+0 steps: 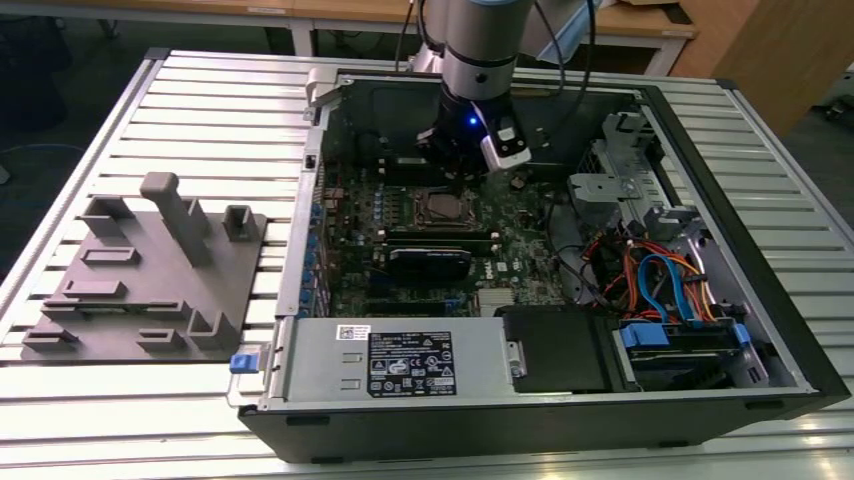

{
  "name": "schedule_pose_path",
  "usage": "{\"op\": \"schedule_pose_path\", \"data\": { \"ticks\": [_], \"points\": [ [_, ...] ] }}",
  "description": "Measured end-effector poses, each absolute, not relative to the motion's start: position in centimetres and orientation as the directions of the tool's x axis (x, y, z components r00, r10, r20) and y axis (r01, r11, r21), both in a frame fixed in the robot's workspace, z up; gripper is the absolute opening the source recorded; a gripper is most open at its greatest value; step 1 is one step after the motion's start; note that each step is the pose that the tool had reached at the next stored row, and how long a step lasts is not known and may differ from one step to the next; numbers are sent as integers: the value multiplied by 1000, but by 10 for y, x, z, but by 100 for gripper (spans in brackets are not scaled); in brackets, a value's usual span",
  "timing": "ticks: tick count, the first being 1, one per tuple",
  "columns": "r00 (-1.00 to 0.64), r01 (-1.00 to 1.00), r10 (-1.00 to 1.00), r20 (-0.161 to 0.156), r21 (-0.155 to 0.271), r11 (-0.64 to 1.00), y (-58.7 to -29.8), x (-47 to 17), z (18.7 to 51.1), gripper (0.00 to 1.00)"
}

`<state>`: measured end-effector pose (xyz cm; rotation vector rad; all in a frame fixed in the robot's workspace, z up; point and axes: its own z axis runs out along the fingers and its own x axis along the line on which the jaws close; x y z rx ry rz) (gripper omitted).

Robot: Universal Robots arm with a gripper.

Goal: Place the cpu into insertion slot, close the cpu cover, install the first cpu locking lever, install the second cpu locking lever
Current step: 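Install the first cpu locking lever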

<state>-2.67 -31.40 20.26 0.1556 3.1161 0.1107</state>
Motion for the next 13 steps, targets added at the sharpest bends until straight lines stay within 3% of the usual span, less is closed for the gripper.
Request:
{"op": "schedule_pose_path", "data": {
  "ticks": [13],
  "points": [
    [-995, 97, 99, -16, 102, 990, -314, -42, 205, 11]
  ]
}}
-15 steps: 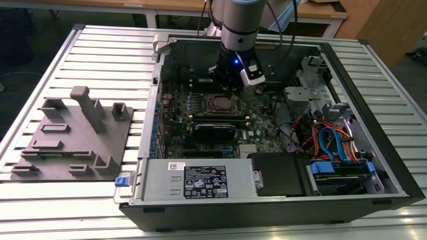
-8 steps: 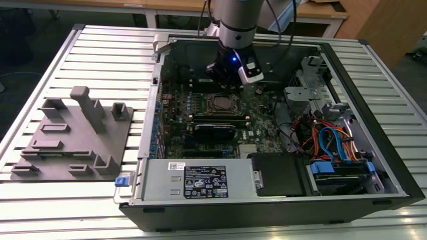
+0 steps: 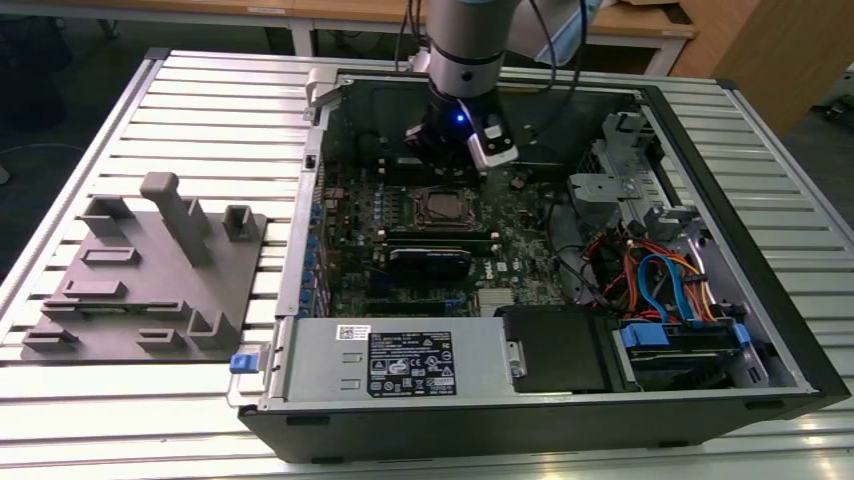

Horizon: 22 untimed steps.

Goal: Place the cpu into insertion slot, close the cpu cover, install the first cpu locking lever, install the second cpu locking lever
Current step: 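Install the first cpu locking lever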

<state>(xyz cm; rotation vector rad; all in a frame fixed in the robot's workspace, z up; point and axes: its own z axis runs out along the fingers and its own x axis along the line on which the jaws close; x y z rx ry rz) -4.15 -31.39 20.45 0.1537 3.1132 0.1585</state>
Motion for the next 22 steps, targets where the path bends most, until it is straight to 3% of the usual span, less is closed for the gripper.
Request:
{"op": "schedule_pose_path", "data": {
  "ticks": [10, 22],
  "points": [
    [-996, 91, 93, -12, 136, 987, -314, -42, 205, 11],
    [-996, 91, 93, -12, 136, 987, -314, -33, 205, 11]
  ]
}}
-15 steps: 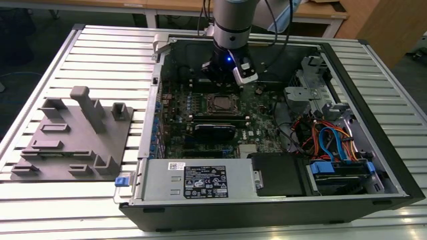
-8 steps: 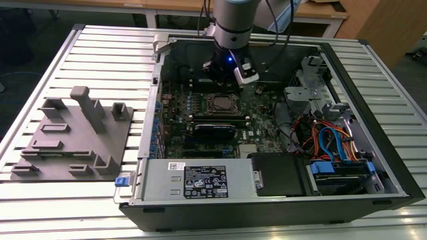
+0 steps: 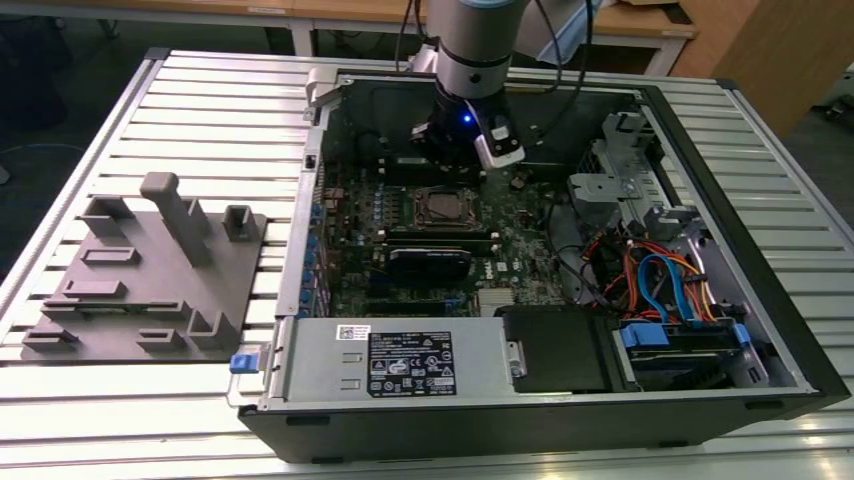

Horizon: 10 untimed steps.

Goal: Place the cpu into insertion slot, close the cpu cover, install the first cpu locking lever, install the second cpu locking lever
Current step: 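Install the first cpu locking lever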

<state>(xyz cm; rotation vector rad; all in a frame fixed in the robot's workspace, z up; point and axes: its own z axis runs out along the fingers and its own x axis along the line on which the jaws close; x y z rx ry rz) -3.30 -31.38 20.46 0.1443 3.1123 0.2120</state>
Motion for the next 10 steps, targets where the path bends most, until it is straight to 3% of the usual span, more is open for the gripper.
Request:
{"op": "schedule_pose_path", "data": {
  "ticks": [10],
  "points": [
    [-996, 91, 94, -13, 136, 986, -314, -29, 204, 11]
  ]
}}
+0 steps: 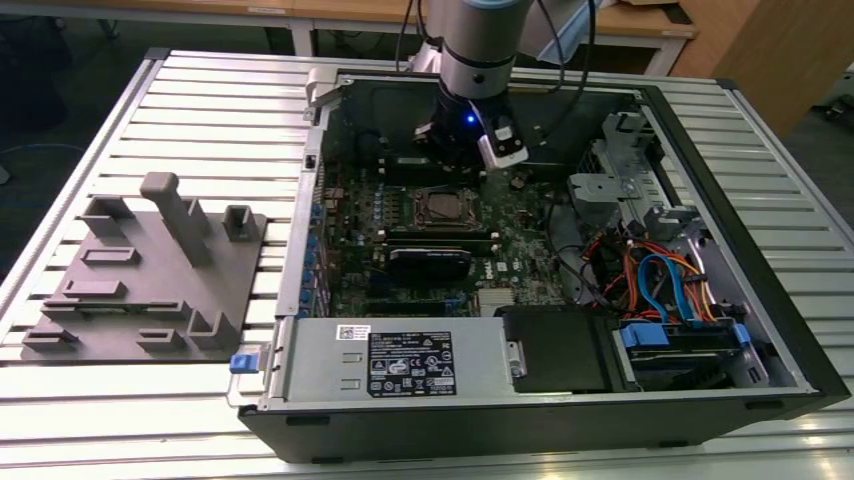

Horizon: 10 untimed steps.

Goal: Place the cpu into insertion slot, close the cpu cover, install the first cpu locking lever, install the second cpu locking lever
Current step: 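Install the first cpu locking lever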

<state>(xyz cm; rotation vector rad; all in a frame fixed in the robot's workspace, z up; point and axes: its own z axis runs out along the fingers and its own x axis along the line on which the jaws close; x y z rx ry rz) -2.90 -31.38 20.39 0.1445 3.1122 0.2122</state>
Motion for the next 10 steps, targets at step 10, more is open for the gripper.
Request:
{"op": "schedule_pose_path", "data": {
  "ticks": [10],
  "points": [
    [-996, 91, 93, -13, 136, 986, -314, -29, 203, 11]
  ]
}}
